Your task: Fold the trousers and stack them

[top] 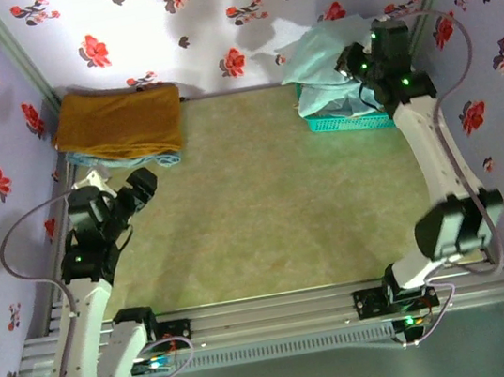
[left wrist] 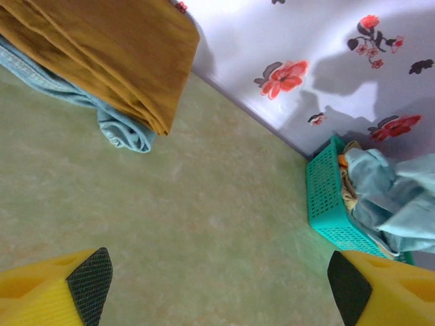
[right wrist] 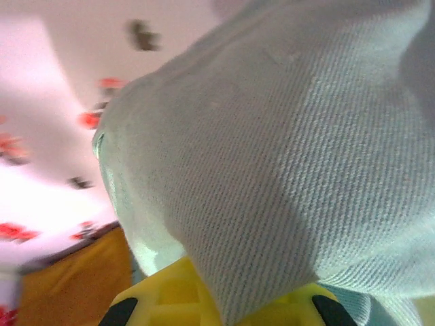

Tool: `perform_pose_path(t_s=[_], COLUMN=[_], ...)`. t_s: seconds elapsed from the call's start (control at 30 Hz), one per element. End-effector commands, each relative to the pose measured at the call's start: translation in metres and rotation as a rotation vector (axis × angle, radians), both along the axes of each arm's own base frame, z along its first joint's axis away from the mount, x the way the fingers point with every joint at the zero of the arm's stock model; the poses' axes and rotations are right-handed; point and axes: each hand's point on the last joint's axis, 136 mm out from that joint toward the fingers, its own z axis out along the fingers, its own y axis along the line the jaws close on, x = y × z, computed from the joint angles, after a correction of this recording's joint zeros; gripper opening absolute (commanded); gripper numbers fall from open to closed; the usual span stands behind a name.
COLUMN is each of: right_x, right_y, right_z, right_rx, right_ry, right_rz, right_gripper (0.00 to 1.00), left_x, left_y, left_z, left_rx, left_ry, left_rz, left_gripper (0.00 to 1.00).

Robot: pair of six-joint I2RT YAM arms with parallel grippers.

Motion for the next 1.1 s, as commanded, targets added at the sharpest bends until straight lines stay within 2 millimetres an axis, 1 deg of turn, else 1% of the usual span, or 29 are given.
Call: perform_pose_path(t_s=[0.0,0.1,0.17,0.2,0.27,0.33,0.37,0.4,0.43,0.47,0.5,0.53,0.57,0.63,0.7,0.77,0.83,0.9,1.0,1.07], right_x=[-0.042,-0.082,-0.107,-0.118,-0.136,-0.15,-0.153,-0.16,-0.163,-0.166,-0.172,-0.173,-0.171,-0.163,-0.152,-0.137,-0.12,-0.107,-0.098,-0.096], right_y=[0.024,0.055,0.082,0.099,0.135,0.178,0.199,0.224,0.242,0.261,0.275,0.279,0.277,0.26,0.233,0.201,0.162,0.116,0.058,0.03], right_z=[0.05,0.076,0.083,0.079,0.063,0.031,0.017,-0.001,-0.015,-0.028,-0.036,-0.04,-0.042,-0.042,-0.042,-0.053,-0.072,-0.1,-0.143,-0.17], right_rx=[-0.044,-0.074,-0.076,-0.077,-0.079,-0.063,-0.048,-0.038,-0.032,-0.03,-0.037,-0.049,-0.07,-0.135,-0.205,-0.24,-0.257,-0.265,-0.227,-0.171], right_ry=[-0.137,-0.194,-0.213,-0.199,-0.168,-0.097,-0.071,-0.024,0.026,0.068,0.099,0.116,0.121,0.097,0.08,0.109,0.158,0.227,0.314,0.357], right_rz=[0.079,0.166,0.242,0.284,0.37,0.451,0.495,0.563,0.606,0.662,0.718,0.733,0.724,0.652,0.563,0.476,0.377,0.252,0.106,0.049], right_gripper=[0.0,0.0,0.0,0.0,0.0,0.0,0.05,0.2,0.4,0.56,0.64,0.68,0.71,0.76,0.79,0.79,0.79,0.8,0.85,0.9], left_x=[-0.006,-0.01,-0.012,-0.015,-0.019,-0.024,-0.027,-0.031,-0.034,-0.037,-0.04,-0.041,-0.041,-0.04,-0.036,-0.033,-0.032,-0.033,-0.039,-0.046], left_y=[-0.004,-0.004,-0.003,-0.002,0.001,0.007,0.011,0.018,0.025,0.031,0.033,0.033,0.033,0.028,0.022,0.014,0.002,-0.012,-0.031,-0.045], left_z=[0.032,0.042,0.048,0.05,0.055,0.059,0.059,0.058,0.056,0.055,0.054,0.053,0.05,0.041,0.024,0.002,-0.023,-0.049,-0.083,-0.1], left_rx=[-0.001,-0.007,-0.011,-0.013,-0.018,-0.025,-0.025,-0.024,-0.019,-0.015,-0.005,0.003,0.011,0.032,0.044,0.042,0.049,0.065,0.09,0.105], left_ry=[-0.077,-0.097,-0.107,-0.108,-0.113,-0.112,-0.104,-0.09,-0.07,-0.055,-0.049,-0.042,-0.02,0.024,0.091,0.155,0.216,0.276,0.344,0.375], left_rz=[-0.029,-0.028,-0.025,-0.016,0.001,0.037,0.06,0.096,0.139,0.172,0.18,0.179,0.175,0.139,0.102,0.069,0.023,-0.022,-0.07,-0.108], left_gripper=[0.86,0.85,0.84,0.84,0.84,0.84,0.84,0.87,0.89,0.9,0.92,0.92,0.93,0.93,0.93,0.93,0.94,0.95,0.95,0.95])
